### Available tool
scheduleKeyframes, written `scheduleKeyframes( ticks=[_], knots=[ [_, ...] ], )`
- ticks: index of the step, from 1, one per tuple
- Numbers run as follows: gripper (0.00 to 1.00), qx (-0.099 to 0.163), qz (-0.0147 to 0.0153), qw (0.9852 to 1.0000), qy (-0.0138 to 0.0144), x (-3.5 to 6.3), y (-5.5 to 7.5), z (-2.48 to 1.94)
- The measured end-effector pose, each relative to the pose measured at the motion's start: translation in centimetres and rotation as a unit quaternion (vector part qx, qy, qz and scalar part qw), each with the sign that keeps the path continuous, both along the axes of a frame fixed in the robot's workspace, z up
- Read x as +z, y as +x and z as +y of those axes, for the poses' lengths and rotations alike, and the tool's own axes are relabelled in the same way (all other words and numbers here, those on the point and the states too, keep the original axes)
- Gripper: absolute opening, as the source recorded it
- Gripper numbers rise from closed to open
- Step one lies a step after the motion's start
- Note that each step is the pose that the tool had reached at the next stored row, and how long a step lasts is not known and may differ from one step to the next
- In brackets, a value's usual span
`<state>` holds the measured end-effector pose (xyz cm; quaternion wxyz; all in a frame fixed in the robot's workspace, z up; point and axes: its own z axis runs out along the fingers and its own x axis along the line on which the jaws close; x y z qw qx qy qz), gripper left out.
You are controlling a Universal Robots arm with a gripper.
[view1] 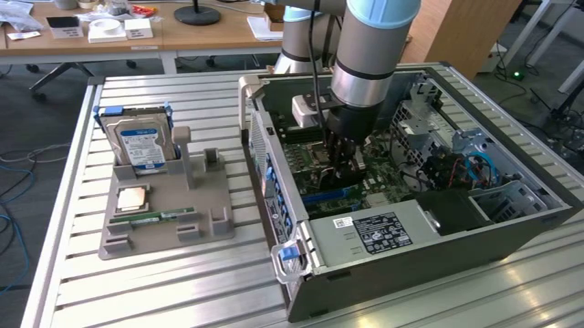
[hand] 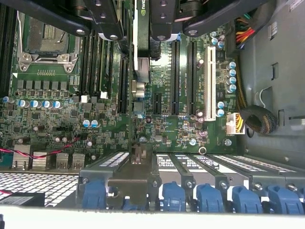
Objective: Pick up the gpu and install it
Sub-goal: 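Insert the gpu into the slot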
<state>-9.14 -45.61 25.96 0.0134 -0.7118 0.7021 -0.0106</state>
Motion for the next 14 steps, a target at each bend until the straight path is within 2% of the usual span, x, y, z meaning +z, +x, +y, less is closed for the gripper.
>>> scheduleKeyframes(
  ticks=[14],
  knots=[
    [0.26,0.0,0.0,1.0,0.0,-0.23,-0.07,0.0]
  ],
)
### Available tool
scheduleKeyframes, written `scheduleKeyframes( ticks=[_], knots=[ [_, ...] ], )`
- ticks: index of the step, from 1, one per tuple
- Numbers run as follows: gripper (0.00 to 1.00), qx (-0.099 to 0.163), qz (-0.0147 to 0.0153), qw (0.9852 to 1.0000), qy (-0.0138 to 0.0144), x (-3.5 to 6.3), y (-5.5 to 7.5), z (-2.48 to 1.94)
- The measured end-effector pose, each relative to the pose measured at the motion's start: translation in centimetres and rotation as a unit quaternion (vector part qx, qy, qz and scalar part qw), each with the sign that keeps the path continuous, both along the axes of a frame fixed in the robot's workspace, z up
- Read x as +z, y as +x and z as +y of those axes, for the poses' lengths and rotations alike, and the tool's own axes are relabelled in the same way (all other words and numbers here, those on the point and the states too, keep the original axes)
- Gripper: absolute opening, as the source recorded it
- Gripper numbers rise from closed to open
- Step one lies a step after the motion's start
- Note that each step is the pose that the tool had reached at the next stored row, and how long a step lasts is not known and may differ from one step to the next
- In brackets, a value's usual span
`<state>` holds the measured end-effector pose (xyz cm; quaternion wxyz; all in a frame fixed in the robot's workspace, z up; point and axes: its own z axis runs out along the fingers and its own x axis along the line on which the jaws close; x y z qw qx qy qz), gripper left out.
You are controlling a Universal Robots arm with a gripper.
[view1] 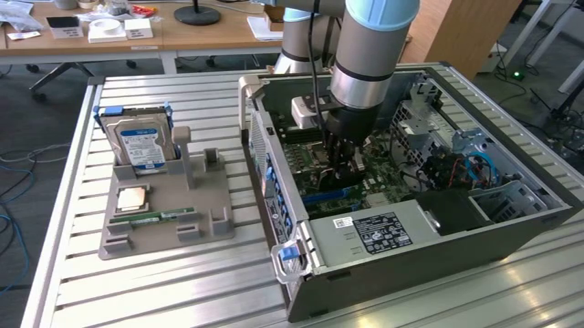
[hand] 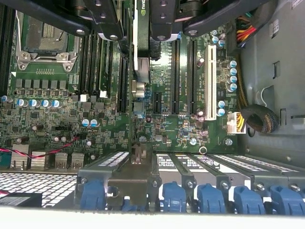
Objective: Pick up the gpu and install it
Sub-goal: 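Insert the gpu into the slot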
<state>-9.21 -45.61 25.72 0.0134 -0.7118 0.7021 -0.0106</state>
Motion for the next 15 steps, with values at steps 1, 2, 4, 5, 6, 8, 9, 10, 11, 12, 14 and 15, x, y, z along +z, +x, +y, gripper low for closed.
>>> scheduleKeyframes(
  ticks=[1,2,4,5,6,8,9,10,11,12,14,15],
  knots=[
    [0.26,0.0,0.0,1.0,0.0,0.0,-0.02,0.0],
    [0.26,0.0,0.0,1.0,0.0,0.0,-0.03,0.0],
    [0.26,0.0,0.0,1.0,0.0,0.0,-0.03,0.0],
    [0.26,0.0,0.0,1.0,0.0,-0.02,-0.04,-0.01],
    [0.26,0.0,0.0,1.0,0.0,-0.06,-0.04,-0.01],
    [0.26,0.0,0.0,1.0,0.0,-0.13,-0.04,0.0],
    [0.26,0.0,0.0,1.0,0.0,-0.17,-0.04,0.0],
    [0.26,0.0,0.0,1.0,0.0,-0.21,-0.04,0.0],
    [0.26,0.0,0.0,1.0,0.0,-0.25,-0.04,0.0],
    [0.26,0.0,0.0,1.0,0.0,-0.28,-0.04,0.0],
    [0.26,0.0,0.0,1.0,0.0,-0.35,-0.04,0.0],
    [0.26,0.0,0.0,1.0,0.0,-0.4,-0.04,0.0]
  ],
)
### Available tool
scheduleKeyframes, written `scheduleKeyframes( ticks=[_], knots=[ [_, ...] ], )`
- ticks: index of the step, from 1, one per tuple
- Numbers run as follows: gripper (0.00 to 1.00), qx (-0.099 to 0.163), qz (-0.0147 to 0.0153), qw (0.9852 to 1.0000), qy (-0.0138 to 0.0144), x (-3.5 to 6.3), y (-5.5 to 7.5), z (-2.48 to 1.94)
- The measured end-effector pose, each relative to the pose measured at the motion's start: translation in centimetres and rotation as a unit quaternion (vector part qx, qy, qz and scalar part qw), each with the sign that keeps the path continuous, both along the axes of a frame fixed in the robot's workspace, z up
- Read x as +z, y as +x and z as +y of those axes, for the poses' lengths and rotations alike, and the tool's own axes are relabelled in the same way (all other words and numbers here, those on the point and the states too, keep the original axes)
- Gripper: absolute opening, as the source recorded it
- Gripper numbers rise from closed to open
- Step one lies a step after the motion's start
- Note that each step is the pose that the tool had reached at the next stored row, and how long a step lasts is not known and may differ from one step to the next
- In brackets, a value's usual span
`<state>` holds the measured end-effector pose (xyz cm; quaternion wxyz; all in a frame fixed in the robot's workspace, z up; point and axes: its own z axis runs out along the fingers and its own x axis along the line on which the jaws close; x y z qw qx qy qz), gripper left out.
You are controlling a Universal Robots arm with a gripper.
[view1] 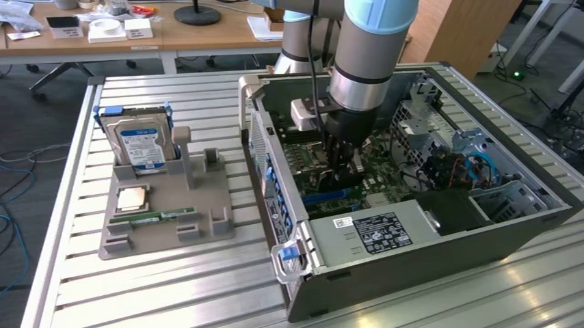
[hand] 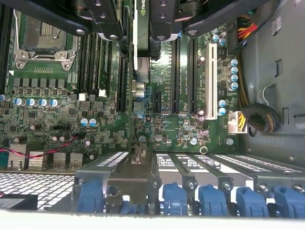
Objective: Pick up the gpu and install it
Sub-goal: 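Insert the gpu into the slot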
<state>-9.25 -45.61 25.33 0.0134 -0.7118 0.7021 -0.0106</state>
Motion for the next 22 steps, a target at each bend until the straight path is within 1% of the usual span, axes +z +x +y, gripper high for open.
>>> scheduleKeyframes(
  ticks=[22],
  knots=[
    [0.26,0.0,0.0001,1.0,-0.0001,-0.46,0.0,-0.02]
  ],
)
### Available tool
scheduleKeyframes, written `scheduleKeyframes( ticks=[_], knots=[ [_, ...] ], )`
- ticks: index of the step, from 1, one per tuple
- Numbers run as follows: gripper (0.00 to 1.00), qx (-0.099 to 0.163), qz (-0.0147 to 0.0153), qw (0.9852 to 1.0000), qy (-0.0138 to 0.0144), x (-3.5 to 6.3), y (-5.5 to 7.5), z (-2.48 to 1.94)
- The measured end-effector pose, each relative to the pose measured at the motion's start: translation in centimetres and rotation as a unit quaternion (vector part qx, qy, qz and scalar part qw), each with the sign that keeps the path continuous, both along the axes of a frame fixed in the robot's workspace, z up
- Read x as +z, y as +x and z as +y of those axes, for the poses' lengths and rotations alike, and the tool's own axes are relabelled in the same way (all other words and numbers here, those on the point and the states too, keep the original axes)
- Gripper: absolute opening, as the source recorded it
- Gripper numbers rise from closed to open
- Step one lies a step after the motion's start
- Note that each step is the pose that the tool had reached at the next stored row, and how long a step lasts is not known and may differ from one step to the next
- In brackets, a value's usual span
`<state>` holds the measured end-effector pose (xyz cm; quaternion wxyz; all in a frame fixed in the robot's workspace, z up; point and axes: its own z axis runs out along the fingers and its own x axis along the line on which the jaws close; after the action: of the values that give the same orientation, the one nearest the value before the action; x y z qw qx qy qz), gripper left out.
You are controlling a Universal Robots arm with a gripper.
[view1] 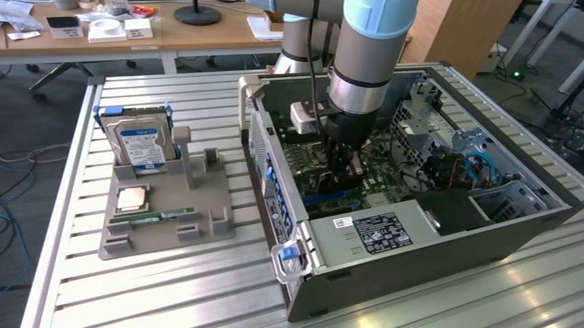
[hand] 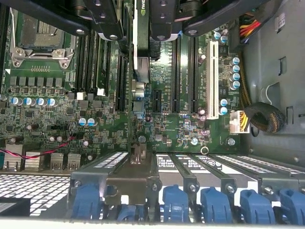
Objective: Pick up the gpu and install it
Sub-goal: 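Insert the gpu into the slot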
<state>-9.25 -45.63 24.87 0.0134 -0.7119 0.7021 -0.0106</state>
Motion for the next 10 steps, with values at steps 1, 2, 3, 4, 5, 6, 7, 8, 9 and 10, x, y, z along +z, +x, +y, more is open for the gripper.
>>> scheduleKeyframes(
  ticks=[1,2,3,4,5,6,7,8,9,10],
  knots=[
    [0.26,0.0,0.0,1.0,0.0,0.0,0.0,0.0],
    [0.26,0.0,0.0,1.0,0.0,0.0,0.0,0.0],
    [0.26,0.0,0.0,1.0,0.0,0.0,0.0,0.0],
    [0.26,0.0,0.0,1.0,0.0,0.0,0.0,0.0],
    [0.26,0.0,0.0,1.0,0.0,0.03,0.0,0.0],
    [0.26,0.0,-0.0001,1.0,0.0002,0.11,0.0,0.0],
    [0.26,0.0,-0.0001,1.0,0.0001,0.23,0.0,0.0],
    [0.26,0.0,0.0,1.0,0.0,0.32,0.0,0.0],
    [0.26,0.0,-0.0001,1.0,0.0001,0.35,0.0,0.0],
    [0.26,0.0,-0.0001,1.0,0.0002,0.35,0.0,0.0]
  ],
)
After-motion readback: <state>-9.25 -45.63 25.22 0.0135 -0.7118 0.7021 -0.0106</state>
